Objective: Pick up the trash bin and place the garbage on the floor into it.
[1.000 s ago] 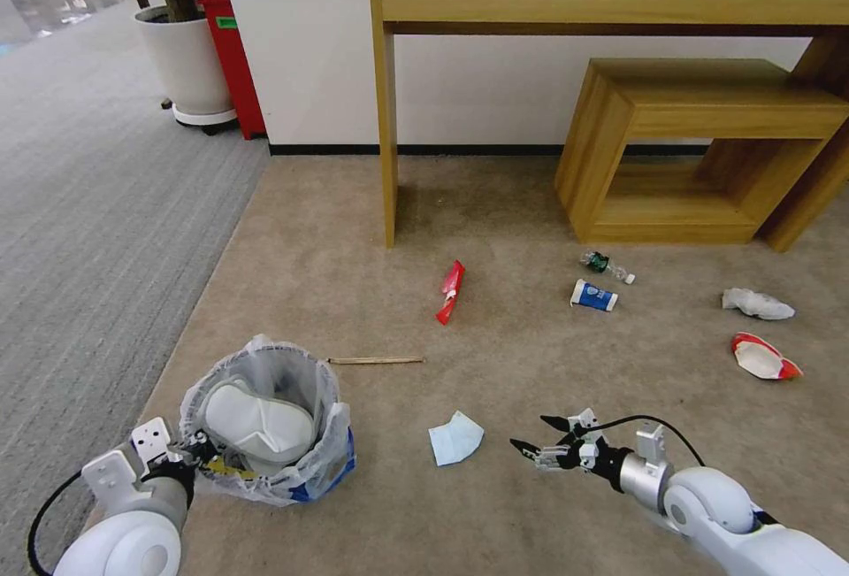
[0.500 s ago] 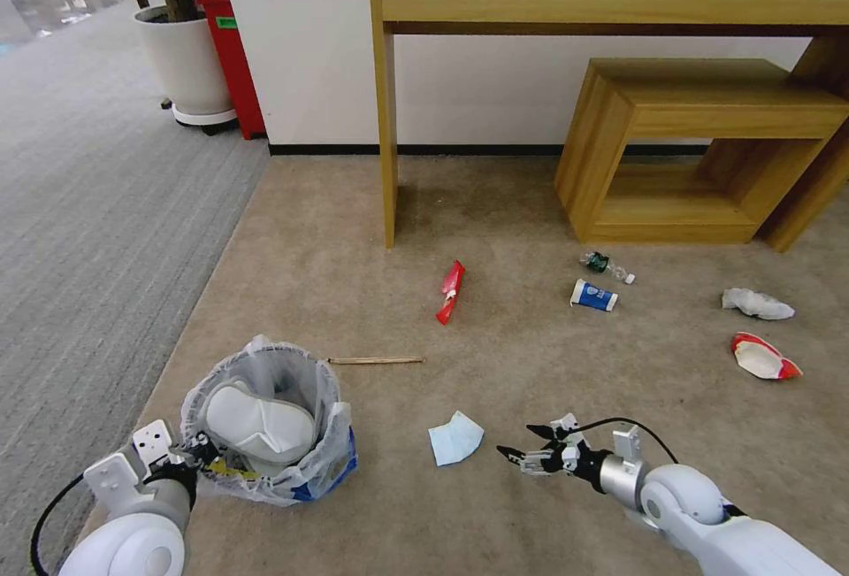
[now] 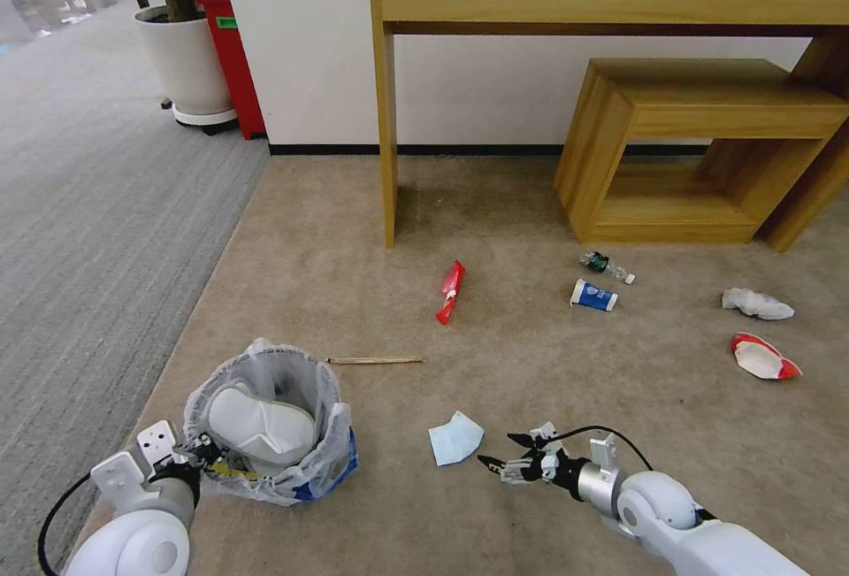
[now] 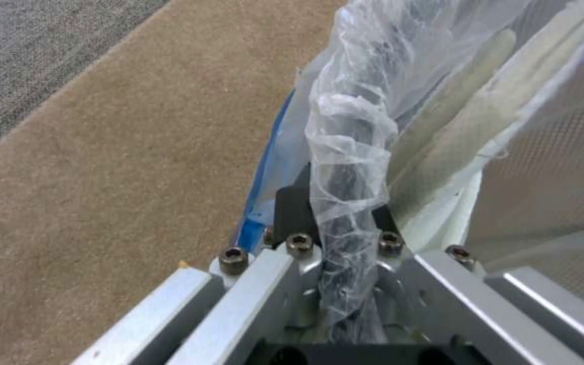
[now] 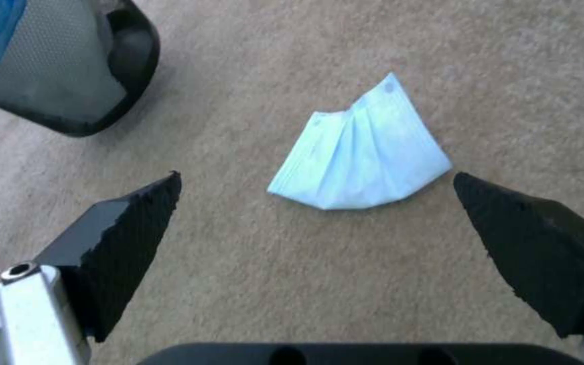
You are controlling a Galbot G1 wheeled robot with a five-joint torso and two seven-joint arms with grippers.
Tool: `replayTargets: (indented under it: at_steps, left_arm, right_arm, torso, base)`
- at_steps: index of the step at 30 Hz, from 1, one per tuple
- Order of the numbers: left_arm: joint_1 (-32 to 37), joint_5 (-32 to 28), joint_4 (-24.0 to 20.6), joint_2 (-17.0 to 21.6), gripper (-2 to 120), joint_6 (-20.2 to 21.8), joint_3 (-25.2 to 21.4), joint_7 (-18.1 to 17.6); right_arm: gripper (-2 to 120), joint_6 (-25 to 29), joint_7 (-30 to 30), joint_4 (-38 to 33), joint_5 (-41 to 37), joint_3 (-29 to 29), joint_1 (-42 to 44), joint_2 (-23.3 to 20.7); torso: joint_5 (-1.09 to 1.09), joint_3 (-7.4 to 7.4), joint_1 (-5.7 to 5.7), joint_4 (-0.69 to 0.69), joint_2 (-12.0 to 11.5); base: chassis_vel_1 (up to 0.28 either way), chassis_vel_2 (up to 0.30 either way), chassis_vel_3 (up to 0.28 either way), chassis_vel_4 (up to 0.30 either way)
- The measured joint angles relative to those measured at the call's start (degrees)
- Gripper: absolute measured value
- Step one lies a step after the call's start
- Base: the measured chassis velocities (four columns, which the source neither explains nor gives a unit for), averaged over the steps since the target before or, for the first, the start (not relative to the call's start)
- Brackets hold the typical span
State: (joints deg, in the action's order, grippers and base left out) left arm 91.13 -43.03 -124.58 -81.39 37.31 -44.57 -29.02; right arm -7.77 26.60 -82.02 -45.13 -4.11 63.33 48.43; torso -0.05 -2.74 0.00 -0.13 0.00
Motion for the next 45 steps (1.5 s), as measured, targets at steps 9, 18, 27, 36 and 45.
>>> replayTargets:
  at_steps: [9,18,27,36,45]
  left_arm:
    - [0.0,0.1,-0.1,-0.1,0,0.0,0.4,0.0]
    - [0.1,0.2,-0.1,0.2,0,0.0,1.0,0.1]
    - [0.2,0.3,-0.3,0.3,0,-0.1,1.1,0.2]
    - [0.0,0.2,-0.3,0.4,0,-0.1,1.1,0.2]
    - [0.2,0.2,-1.2,0.2,0,-0.1,1.3,0.2]
  right_arm:
    - [100,0.7,-0.4,1.9,-0.1,-1.2,-0.8,0.4]
    - [100,1.0,-0.3,5.1,-0.4,-0.3,-2.8,1.6]
    - [100,1.6,-0.2,8.1,-0.5,-0.8,-4.9,3.5]
    - [99,1.7,0.3,10.8,-0.3,-3.6,-7.4,4.8]
    - [98,2.0,1.2,14.6,0.0,-6.5,-10.1,6.3]
  torso:
    - [0.01,0.00,0.00,0.00,0.0]
    - [0.01,0.00,0.00,0.00,0.0]
    - [0.00,0.00,0.00,0.00,0.0]
    - [0.01,0.00,0.00,0.00,0.0]
    - [0.00,0.00,0.00,0.00,0.0]
  base:
    - [0.000,0.000,0.000,0.000]
    - [0.000,0.000,0.000,0.000]
    - [0.000,0.000,0.000,0.000]
    - [0.000,0.000,0.000,0.000]
    - [0.000,0.000,0.000,0.000]
